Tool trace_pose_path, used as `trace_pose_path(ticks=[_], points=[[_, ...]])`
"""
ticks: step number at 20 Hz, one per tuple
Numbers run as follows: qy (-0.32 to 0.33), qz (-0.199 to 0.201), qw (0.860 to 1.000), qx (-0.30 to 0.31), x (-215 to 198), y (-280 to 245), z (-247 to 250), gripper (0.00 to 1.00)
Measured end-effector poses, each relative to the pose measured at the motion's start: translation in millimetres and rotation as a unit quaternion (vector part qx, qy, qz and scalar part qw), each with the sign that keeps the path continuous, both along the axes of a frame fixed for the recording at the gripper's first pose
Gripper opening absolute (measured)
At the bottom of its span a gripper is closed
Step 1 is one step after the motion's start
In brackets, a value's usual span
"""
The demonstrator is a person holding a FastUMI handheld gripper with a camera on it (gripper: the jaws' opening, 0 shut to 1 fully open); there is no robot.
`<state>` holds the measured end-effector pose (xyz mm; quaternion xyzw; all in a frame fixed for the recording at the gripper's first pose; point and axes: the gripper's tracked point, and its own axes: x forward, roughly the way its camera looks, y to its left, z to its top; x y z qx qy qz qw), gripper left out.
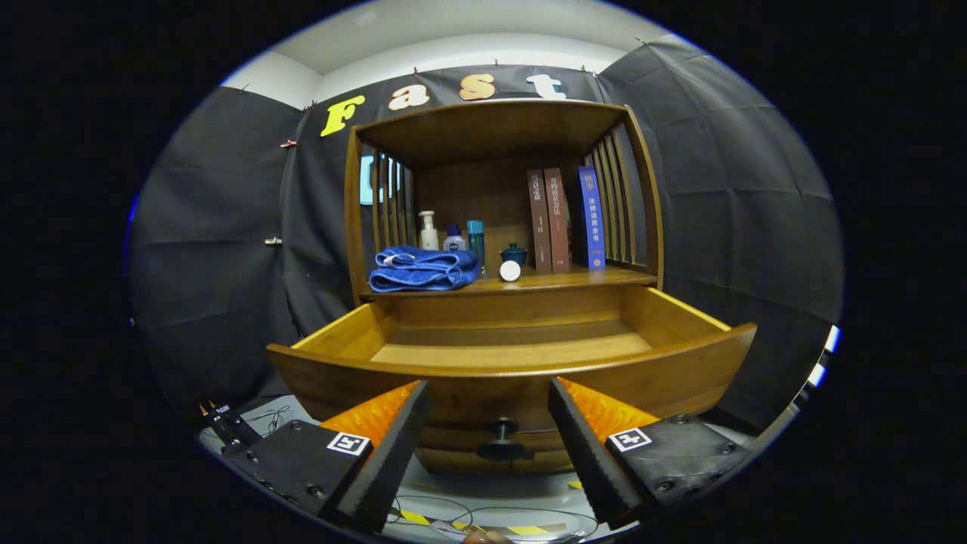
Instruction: Pull open the drawer, take out the items inside it, and place them on the countertop above the cabinet.
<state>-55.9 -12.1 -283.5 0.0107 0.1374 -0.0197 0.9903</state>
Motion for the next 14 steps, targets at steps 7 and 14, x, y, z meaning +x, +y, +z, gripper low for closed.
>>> trace_pose_path(ticks=[7,14], points=[[0.025,-0.017,0.999,-0.012,14,-9,-24,0.99],[0.023,-0.04,0.999,-0.028,28,-15,-18,0.97]])
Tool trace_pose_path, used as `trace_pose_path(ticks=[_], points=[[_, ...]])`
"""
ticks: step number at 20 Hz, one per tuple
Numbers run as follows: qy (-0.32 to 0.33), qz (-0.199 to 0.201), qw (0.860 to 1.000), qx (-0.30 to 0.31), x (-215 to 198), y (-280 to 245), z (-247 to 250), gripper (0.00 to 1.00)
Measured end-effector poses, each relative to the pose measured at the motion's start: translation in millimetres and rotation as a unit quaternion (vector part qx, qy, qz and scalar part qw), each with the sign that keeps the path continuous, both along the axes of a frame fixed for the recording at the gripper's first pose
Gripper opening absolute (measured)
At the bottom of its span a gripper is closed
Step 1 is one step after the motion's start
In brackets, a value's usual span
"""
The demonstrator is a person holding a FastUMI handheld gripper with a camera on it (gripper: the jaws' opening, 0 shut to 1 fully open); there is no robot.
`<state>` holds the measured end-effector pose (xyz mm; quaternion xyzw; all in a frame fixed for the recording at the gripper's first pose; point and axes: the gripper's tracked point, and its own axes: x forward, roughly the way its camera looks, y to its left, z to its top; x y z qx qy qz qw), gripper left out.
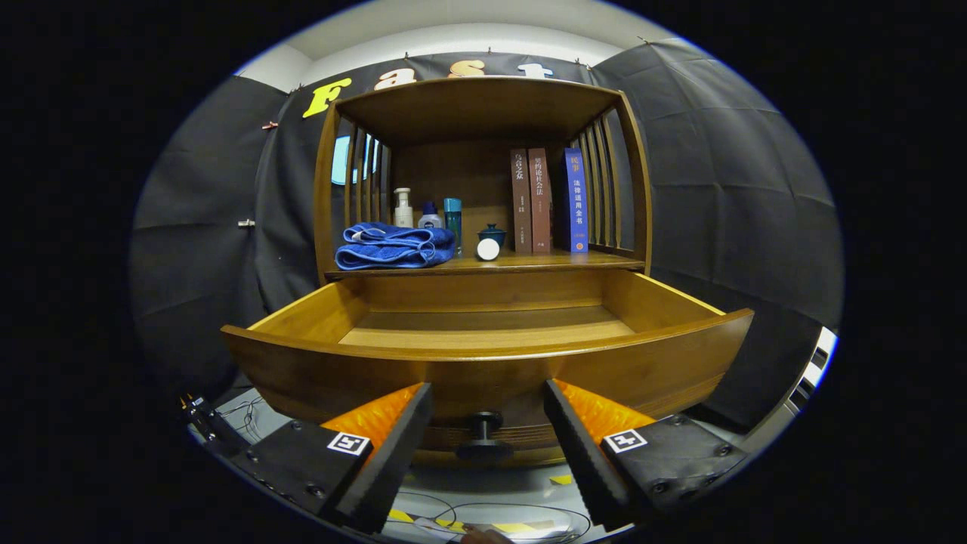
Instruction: Pull open the drawer, take out the items inside it, and place them on the countertop above the cabinet.
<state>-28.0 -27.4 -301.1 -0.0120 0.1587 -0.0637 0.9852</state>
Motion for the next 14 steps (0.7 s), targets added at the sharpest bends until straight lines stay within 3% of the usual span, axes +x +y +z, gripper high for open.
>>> trace_pose_path(ticks=[14], points=[[-0.029,-0.001,0.999,0.028,125,-12,-4,0.99]])
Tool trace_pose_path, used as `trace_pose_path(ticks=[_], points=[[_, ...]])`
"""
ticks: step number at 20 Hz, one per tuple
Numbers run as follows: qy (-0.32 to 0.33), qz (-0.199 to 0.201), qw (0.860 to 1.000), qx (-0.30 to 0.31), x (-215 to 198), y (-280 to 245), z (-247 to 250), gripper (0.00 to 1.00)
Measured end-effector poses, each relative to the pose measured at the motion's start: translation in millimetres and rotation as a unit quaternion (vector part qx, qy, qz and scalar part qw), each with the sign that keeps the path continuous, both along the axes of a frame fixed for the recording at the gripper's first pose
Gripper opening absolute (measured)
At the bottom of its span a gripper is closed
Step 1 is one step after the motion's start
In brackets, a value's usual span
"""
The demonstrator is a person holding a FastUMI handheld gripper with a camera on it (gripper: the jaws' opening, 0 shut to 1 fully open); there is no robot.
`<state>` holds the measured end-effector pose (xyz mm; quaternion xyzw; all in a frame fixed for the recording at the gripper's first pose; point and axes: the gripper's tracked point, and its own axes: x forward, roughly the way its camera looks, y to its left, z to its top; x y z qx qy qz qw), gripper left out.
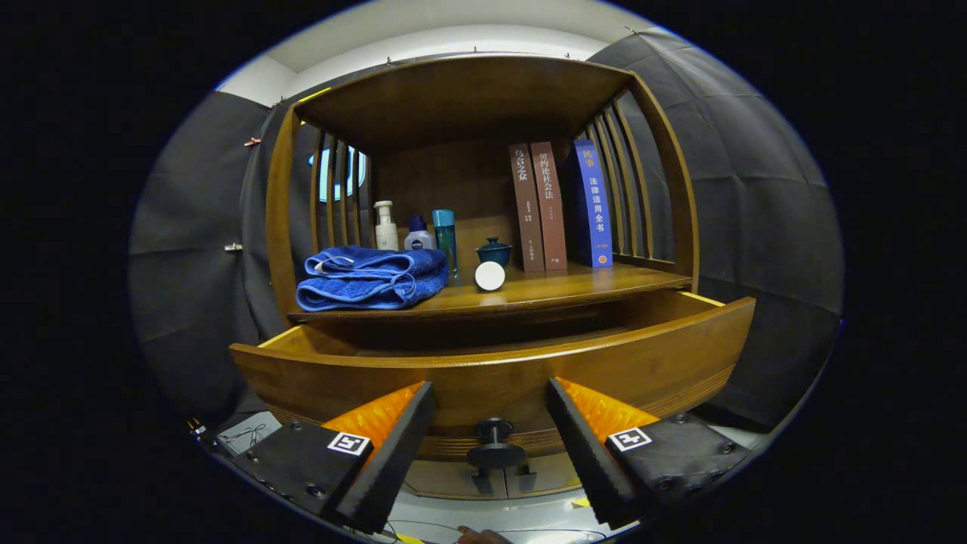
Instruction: Pull open the drawer, take out the items inside it, and place them on the countertop above the cabinet.
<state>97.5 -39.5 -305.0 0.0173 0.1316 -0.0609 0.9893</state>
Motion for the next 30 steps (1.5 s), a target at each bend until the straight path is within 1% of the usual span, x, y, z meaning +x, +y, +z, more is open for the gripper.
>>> trace_pose_path(ticks=[6,13,21,24,25,30], points=[[-0.004,0.0,1.0,-0.002,50,-5,-9,0.99],[-0.002,-0.001,1.0,-0.009,76,-9,-14,0.96],[-0.005,-0.006,1.0,-0.014,76,-6,-16,0.97],[0.025,0.003,1.0,-0.005,73,-3,-25,0.97],[0.035,0.004,0.999,-0.012,70,-5,-26,0.97],[0.01,0.014,0.999,-0.032,60,-1,13,0.98]])
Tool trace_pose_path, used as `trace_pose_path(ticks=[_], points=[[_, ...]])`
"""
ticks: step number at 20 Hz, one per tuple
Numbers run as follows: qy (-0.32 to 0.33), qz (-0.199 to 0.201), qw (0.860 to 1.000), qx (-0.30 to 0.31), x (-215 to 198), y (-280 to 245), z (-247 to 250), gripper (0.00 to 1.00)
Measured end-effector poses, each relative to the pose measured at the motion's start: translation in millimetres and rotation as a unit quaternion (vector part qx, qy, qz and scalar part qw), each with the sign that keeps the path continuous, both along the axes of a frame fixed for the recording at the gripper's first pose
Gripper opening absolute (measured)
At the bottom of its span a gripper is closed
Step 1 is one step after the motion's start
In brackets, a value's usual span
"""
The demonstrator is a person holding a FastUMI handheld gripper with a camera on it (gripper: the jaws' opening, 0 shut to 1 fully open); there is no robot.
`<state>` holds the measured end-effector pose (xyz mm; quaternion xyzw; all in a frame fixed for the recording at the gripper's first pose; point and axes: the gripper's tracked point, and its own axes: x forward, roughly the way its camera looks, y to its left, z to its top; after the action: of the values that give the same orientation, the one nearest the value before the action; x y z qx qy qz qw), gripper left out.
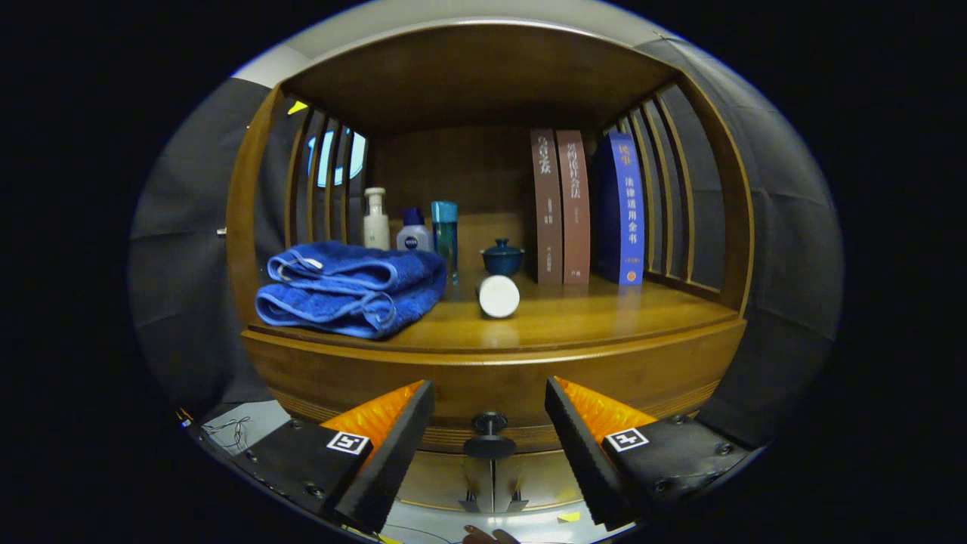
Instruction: Pull open the drawer, take out the items inside it, and place them on the countertop above the cabinet.
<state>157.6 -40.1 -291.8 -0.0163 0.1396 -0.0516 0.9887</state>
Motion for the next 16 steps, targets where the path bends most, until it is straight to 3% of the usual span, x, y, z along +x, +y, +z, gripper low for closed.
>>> trace_pose_path(ticks=[6,16], points=[[-0.014,0.024,0.999,-0.025,-32,18,78,0.98],[-0.088,0.045,0.995,-0.022,-100,41,264,0.98]])
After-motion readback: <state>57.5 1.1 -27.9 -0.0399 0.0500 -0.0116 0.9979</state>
